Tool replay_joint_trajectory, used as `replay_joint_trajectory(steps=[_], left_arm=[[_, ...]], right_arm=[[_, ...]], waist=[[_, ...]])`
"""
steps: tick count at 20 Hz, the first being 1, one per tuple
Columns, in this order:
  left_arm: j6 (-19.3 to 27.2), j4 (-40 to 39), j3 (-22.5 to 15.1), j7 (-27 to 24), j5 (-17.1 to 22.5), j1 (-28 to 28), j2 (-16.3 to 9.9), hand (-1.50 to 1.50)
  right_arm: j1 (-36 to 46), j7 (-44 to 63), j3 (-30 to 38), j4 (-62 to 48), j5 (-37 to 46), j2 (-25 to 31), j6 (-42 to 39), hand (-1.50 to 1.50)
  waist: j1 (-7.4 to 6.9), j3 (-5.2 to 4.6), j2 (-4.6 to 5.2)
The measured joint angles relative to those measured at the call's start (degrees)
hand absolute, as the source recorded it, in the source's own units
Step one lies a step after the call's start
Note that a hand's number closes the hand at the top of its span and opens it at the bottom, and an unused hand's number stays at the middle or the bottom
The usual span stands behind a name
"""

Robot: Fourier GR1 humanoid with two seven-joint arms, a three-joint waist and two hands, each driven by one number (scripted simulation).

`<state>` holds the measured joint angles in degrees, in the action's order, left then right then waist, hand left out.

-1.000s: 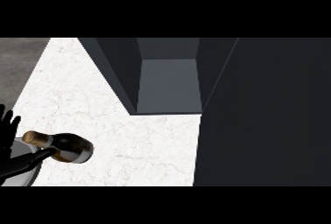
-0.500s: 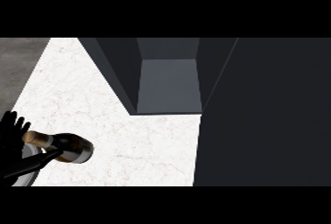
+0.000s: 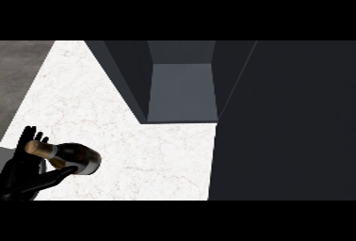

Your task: Pick up the wine, place it into the cabinet and close the cabinet

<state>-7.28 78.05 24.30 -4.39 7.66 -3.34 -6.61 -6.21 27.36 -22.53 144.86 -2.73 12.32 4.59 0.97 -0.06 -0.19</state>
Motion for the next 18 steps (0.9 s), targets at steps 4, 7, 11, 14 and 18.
replay_joint_trajectory(steps=[4, 7, 11, 14, 18], left_arm=[[-0.8, -4.8, -0.3, -3.8, -0.7, 0.5, 0.2, -1.5], [-1.4, -8.3, -0.7, -6.7, -1.2, 0.7, 0.6, -1.5], [-1.6, -12.7, -0.6, -9.5, -1.2, 2.2, 0.8, -1.5], [-1.4, -16.1, 0.0, -12.0, -0.3, 3.3, 1.8, -1.5], [-1.8, -20.2, 1.0, -15.0, 1.1, 4.7, 2.5, -1.5]], right_arm=[[0.7, 0.2, -0.1, 0.0, 0.0, -0.1, 0.4, -1.5], [1.2, 0.5, 0.4, -0.1, 0.0, -0.1, 0.6, -1.5], [-0.9, -1.4, 0.1, -0.1, -0.1, 0.3, -0.3, -1.5], [-0.4, -1.0, -0.5, -0.1, -0.1, 0.4, -0.1, -1.5], [-0.4, -0.8, -1.0, -0.1, -0.1, 0.4, 0.0, -1.5]], waist=[[-0.02, -0.01, 0.02], [-0.06, -0.01, 0.03], [0.05, 0.01, 0.02], [0.04, -0.01, 0.03], [0.01, -0.01, 0.03]])
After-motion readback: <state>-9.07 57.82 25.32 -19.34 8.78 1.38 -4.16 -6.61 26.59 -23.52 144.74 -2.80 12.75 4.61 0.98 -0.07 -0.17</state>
